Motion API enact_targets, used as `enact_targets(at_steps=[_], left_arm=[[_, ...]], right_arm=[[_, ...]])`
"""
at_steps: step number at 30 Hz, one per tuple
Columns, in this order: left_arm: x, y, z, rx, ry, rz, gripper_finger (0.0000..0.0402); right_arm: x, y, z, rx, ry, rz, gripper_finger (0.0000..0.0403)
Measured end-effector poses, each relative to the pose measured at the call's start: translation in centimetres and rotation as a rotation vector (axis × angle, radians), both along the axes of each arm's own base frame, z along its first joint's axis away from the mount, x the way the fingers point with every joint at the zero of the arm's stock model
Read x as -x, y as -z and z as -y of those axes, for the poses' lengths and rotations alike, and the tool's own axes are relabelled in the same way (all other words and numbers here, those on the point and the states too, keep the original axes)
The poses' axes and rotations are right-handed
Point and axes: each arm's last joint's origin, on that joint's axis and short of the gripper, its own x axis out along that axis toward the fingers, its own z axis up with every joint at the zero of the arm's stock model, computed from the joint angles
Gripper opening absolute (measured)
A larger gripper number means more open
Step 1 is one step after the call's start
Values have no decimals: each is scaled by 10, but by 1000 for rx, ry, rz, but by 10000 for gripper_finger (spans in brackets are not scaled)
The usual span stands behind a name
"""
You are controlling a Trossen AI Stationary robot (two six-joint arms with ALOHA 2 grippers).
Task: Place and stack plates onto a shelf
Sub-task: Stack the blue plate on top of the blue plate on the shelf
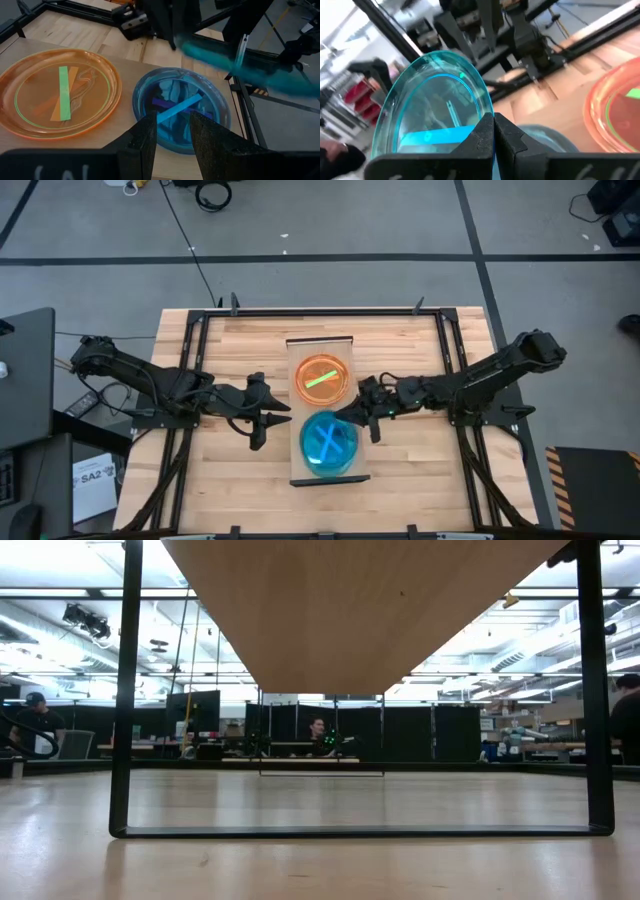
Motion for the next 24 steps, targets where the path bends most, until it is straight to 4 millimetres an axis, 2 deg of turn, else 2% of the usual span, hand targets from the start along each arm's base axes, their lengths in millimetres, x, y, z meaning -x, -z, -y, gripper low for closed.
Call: enact_targets(at_steps=[7, 14, 24], left_arm=[[0, 0, 0, 0, 0, 0, 123], [0, 0, 0, 0, -1, -1, 123], [0, 0, 0, 0, 0, 0, 123]], right_arm=[[-10, 12, 3, 58, -3, -136, 7], [-9, 15, 9, 135, 5, -173, 7], [-8, 18, 11, 139, -17, -201, 7]])
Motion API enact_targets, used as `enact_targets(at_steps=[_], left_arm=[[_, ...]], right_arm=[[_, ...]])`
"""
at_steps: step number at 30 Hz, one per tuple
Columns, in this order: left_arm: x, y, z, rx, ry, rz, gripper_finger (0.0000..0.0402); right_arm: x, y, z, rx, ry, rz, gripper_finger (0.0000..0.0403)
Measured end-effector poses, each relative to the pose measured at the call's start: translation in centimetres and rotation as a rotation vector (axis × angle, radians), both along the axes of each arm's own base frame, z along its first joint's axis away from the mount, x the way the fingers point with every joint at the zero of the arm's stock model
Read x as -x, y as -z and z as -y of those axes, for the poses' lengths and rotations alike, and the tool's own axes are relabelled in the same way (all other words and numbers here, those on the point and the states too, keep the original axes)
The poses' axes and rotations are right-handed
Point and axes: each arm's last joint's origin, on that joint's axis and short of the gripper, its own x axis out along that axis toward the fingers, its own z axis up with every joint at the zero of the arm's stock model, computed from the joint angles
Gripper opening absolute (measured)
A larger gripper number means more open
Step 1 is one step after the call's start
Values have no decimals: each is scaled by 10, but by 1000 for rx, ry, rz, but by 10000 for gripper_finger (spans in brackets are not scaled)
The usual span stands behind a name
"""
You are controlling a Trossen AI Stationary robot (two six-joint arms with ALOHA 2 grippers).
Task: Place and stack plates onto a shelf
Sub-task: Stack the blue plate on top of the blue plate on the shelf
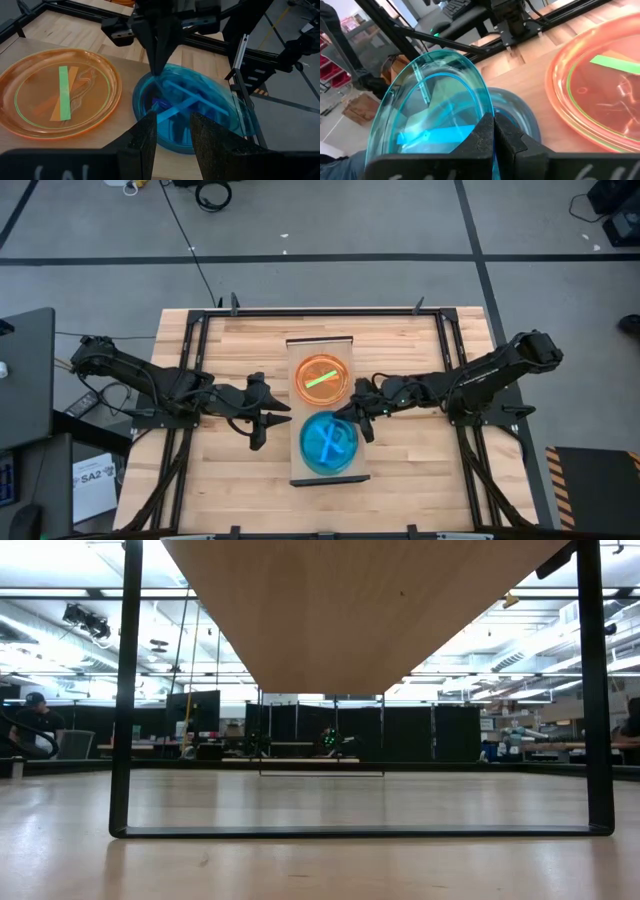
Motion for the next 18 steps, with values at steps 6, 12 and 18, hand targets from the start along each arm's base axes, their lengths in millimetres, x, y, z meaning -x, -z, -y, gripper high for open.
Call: enact_targets(at_steps=[6, 12, 18], left_arm=[[0, 0, 0, 0, 0, 0, 123], [0, 0, 0, 0, 0, 0, 123], [0, 0, 0, 0, 0, 0, 123]], right_arm=[[0, 1, 2, 25, -1, -2, 12], [-1, 1, 4, 26, 7, -3, 26], [-1, 1, 5, 26, 12, -2, 26]])
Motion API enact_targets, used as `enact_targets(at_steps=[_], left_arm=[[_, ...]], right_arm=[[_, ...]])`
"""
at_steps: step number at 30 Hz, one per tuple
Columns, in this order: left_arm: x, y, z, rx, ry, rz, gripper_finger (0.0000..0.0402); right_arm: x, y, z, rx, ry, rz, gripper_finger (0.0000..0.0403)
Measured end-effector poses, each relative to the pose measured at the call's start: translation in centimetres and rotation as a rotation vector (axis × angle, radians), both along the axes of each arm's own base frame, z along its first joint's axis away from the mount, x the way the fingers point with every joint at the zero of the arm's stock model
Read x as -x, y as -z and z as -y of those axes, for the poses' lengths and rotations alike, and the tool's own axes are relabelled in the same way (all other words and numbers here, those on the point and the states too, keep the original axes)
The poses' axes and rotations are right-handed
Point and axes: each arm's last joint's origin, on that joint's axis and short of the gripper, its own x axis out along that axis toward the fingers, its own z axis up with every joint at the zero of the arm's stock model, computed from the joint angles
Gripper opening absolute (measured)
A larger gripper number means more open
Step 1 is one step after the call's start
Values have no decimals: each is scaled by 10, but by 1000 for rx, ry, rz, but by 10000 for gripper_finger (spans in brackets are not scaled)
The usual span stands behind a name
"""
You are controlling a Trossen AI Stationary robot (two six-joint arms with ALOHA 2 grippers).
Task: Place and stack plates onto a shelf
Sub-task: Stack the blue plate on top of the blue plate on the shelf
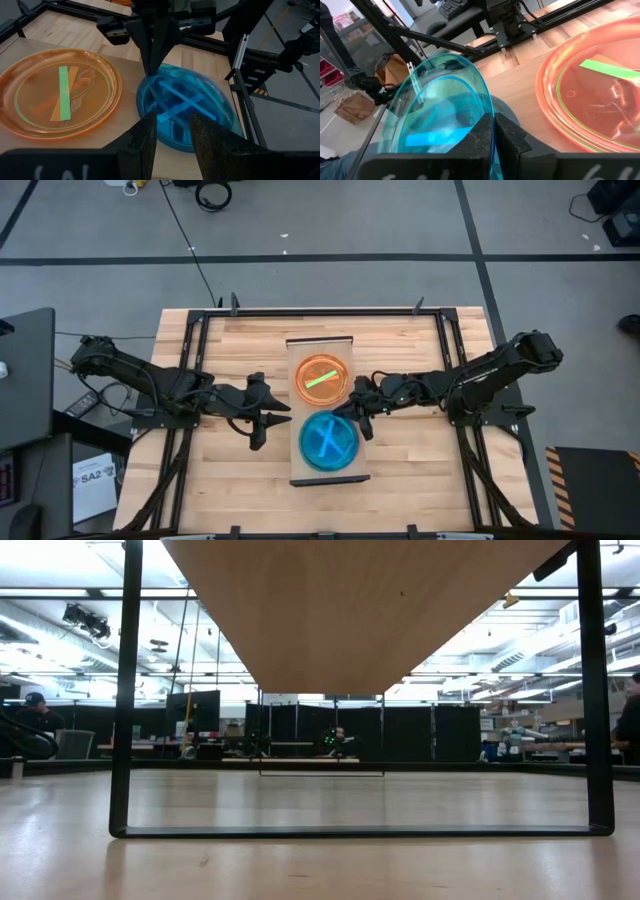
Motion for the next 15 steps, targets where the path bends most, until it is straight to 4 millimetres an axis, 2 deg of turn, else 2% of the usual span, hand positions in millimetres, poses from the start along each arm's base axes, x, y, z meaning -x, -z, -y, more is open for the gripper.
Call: enact_targets(at_steps=[9, 15], left_arm=[[0, 0, 0, 0, 0, 0, 123], [0, 0, 0, 0, 0, 0, 123]], right_arm=[[0, 0, 0, 39, -15, 6, 39], [0, 0, -2, 23, -86, 5, 71]])
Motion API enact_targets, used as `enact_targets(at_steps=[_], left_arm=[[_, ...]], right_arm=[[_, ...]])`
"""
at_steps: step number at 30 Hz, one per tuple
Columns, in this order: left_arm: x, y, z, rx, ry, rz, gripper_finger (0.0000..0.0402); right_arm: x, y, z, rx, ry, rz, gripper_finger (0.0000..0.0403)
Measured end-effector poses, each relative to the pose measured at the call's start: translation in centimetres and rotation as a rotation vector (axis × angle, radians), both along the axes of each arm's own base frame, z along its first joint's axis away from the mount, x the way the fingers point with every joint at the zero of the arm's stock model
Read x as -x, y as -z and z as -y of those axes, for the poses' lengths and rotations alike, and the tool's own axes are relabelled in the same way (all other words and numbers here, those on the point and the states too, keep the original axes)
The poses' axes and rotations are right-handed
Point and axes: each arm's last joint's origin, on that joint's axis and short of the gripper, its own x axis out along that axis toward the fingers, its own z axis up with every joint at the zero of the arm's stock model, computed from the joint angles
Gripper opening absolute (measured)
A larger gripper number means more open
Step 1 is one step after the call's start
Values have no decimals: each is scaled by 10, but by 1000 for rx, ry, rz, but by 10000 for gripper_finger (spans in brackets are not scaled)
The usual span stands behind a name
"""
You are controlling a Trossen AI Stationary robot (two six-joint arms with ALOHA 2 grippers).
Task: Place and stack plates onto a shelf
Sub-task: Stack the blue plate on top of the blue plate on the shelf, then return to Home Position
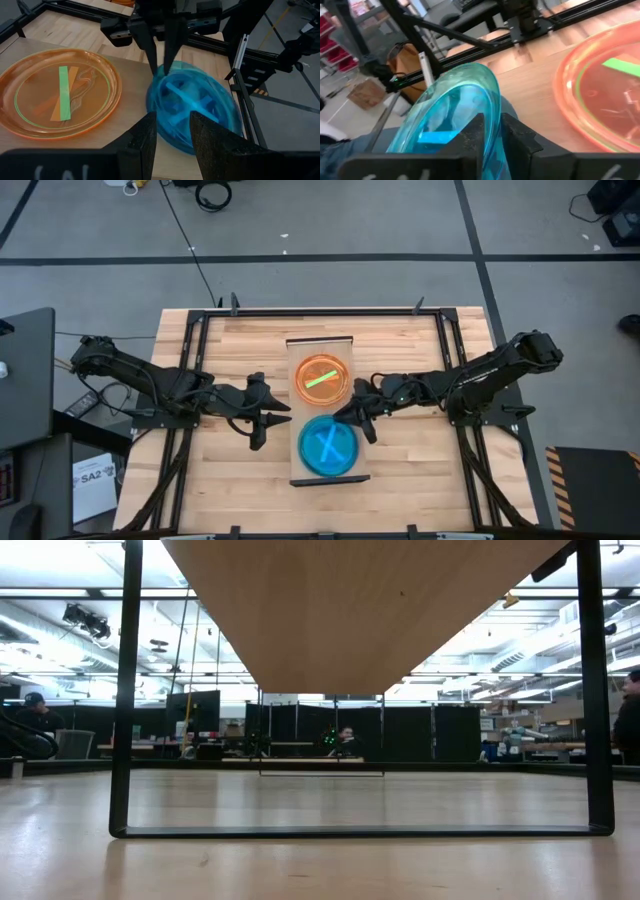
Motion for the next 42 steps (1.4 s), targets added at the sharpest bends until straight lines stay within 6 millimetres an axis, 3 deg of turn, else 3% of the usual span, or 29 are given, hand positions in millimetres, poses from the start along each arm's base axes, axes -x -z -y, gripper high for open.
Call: enact_targets(at_steps=[7, 26, 31, 37, 42], left_arm=[[0, 0, 0, 0, 0, 0, 123], [0, 0, 0, -3, 1, 0, 123], [1, 0, 3, -72, 26, 3, 123], [7, 0, 12, -172, 38, 6, 123], [12, 1, 20, -244, 30, -5, 123]], right_arm=[[0, 0, 1, -9, -59, -1, 106], [-3, 0, 20, -16, -44, 0, 111], [-2, -2, 24, -16, -30, 4, 110], [10, -25, 28, 32, -37, 100, 110], [32, -51, 29, 72, -46, 186, 110]])
